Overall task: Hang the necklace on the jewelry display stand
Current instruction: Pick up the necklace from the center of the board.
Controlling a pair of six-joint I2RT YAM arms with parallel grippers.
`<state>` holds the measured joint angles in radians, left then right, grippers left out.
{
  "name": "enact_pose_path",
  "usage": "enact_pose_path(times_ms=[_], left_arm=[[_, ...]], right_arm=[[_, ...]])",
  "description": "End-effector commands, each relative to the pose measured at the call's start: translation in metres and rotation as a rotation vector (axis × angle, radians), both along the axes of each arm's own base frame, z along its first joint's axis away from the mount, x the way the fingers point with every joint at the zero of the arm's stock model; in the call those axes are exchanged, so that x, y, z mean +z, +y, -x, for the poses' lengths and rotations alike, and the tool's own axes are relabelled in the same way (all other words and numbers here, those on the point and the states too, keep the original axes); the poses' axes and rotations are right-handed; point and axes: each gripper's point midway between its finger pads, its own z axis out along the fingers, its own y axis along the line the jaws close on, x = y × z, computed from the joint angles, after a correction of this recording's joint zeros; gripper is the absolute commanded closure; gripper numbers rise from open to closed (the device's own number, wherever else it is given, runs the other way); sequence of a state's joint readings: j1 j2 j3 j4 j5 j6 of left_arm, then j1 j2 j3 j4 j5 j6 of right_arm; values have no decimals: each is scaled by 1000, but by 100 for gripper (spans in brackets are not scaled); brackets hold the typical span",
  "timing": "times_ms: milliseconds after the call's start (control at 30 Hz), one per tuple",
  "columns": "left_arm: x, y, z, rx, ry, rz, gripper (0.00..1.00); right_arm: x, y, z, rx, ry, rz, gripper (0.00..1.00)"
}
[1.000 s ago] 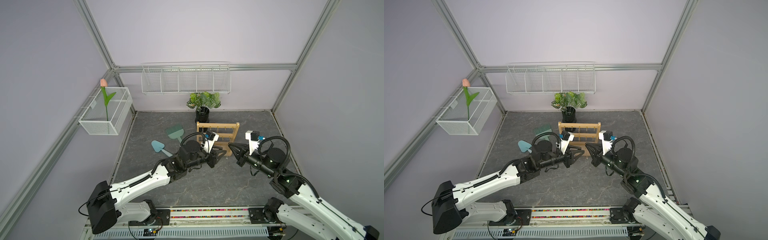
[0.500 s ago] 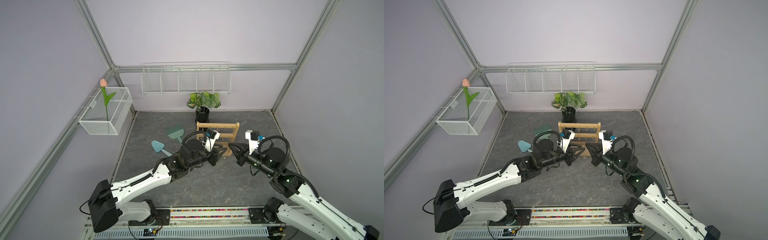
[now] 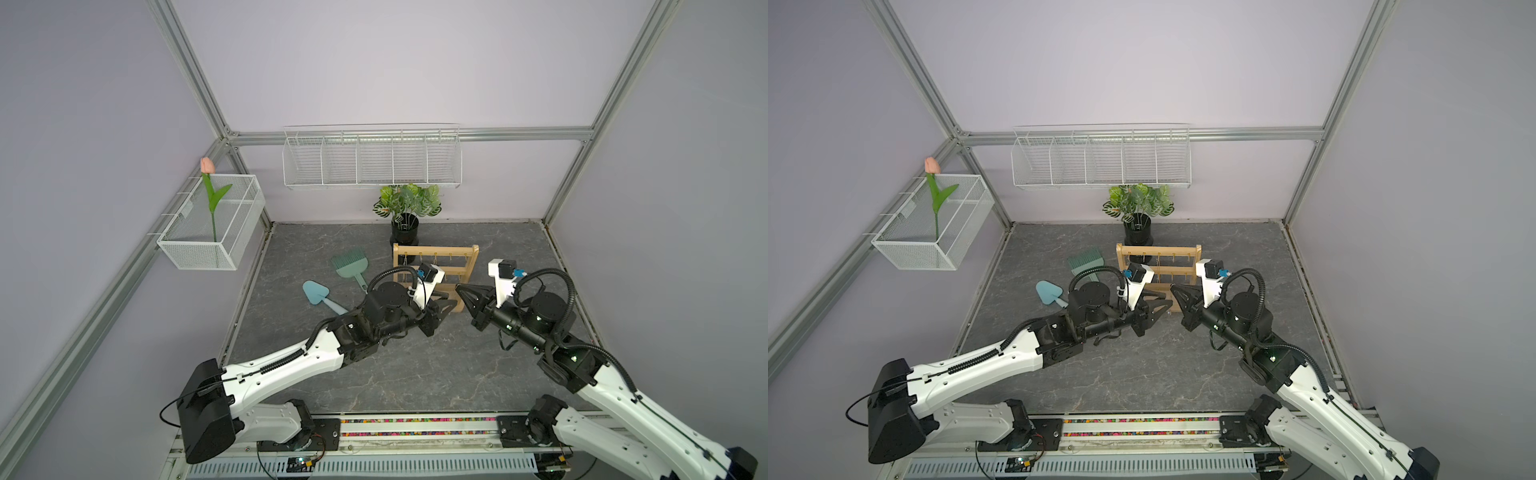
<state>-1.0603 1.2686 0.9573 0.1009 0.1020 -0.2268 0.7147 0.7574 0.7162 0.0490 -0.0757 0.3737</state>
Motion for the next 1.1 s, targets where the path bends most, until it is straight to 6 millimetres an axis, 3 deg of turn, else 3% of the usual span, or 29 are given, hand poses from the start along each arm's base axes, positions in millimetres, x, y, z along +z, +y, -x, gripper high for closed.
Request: enact_pose_path(times_ms=[0, 333, 1067], left_arm=[[13, -2, -9, 38, -40, 4, 68], [12, -2, -17, 76, -42, -2, 74], [5, -1, -27, 162, -67, -37, 70]], right_arm=[[16, -1, 3, 12, -31, -24, 93], [17, 1, 8, 34, -29, -41, 93], [34, 3, 15, 67, -31, -112, 93]])
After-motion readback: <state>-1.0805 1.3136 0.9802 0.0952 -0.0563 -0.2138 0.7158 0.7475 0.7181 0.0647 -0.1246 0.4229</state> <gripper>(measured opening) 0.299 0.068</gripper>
